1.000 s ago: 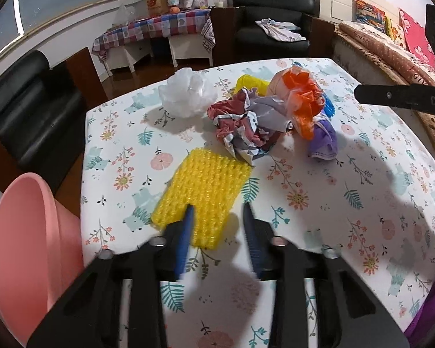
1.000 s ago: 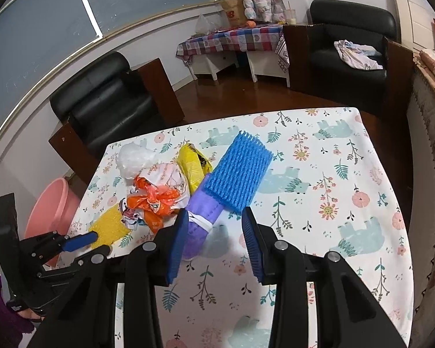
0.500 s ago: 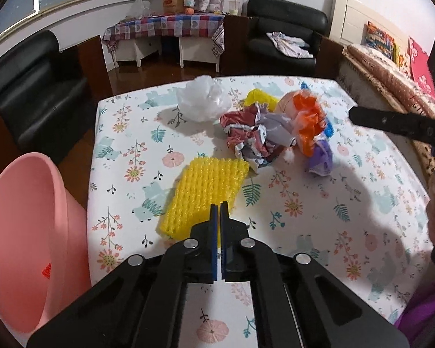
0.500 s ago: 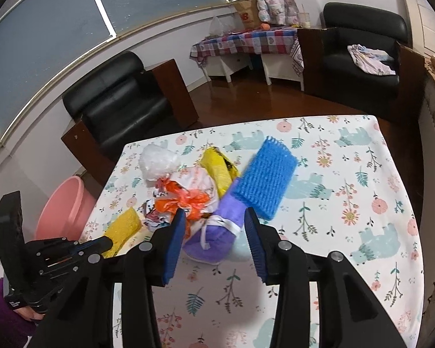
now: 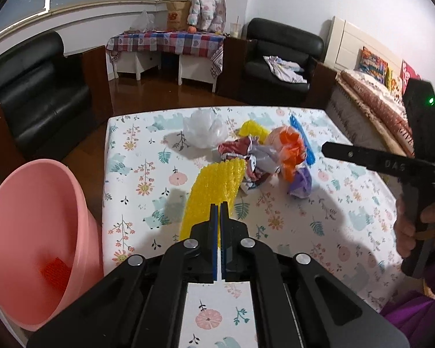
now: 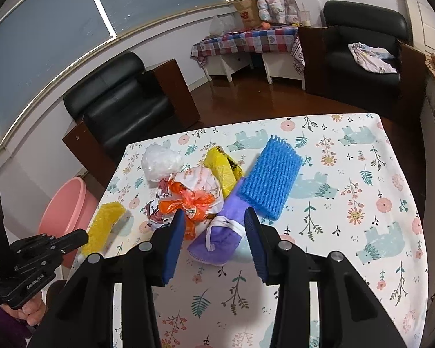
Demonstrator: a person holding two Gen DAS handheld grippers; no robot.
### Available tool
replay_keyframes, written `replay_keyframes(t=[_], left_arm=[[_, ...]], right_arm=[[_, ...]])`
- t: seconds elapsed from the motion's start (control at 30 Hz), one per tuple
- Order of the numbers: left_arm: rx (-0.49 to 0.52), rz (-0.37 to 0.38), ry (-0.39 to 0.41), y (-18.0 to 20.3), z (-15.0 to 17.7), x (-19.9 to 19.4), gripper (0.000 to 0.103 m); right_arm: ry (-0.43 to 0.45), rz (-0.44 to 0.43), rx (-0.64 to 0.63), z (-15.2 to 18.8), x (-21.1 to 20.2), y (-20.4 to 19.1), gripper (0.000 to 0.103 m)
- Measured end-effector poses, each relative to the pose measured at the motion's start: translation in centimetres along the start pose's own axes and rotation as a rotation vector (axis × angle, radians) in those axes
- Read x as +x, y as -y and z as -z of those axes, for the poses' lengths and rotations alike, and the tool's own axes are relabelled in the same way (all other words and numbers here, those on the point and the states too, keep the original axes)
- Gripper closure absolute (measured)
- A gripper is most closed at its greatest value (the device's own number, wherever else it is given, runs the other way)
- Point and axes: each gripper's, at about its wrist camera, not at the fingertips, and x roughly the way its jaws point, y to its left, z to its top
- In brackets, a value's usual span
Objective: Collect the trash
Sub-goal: 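Grasp the orange-and-white plastic bag with the right tool while the left tool holds the sponge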
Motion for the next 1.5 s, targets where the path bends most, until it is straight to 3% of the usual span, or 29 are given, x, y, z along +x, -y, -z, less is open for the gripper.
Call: replay_keyframes(t=[0.6,1.03,1.1,1.17,1.37,1.5], left_arm=[[-0.033,0.006,0.041,-0.3,-0.3,-1.5,0.102],[-0.062,0.007,0.043,-0.7,-0.1,-1.8,0.102],[-0.068,0.007,0.042,-0.9,0.0,-1.8,0.102],[-0.071,0.007,0.042,-0.9,0.0,-1.8,0.102],[-0.074,0.011,0.056,-0.8,0.0,-2.2,0.102],[-0.077,0.010,0.078,-0.9,-0.1,-2.9,0.102]], right_arm=[[-0.001,-0.042,-0.016,-1.0,1.7,-1.8,0.058],[-0.010,-0.001,-0.061,-0.9,4.1,-3.1,0.058],[-0.018,0.011,-0.062,-0.5,4.3,-3.0,0.059],[-0.027,0.005,-0.053,-0.2,4.5,-2.8,0.070],[-0.024,0.010,-0.074,0.5,4.4,-2.9,0.083],[0.005,-0.005,-0.093,0.6,3.1,-3.6,0.084]])
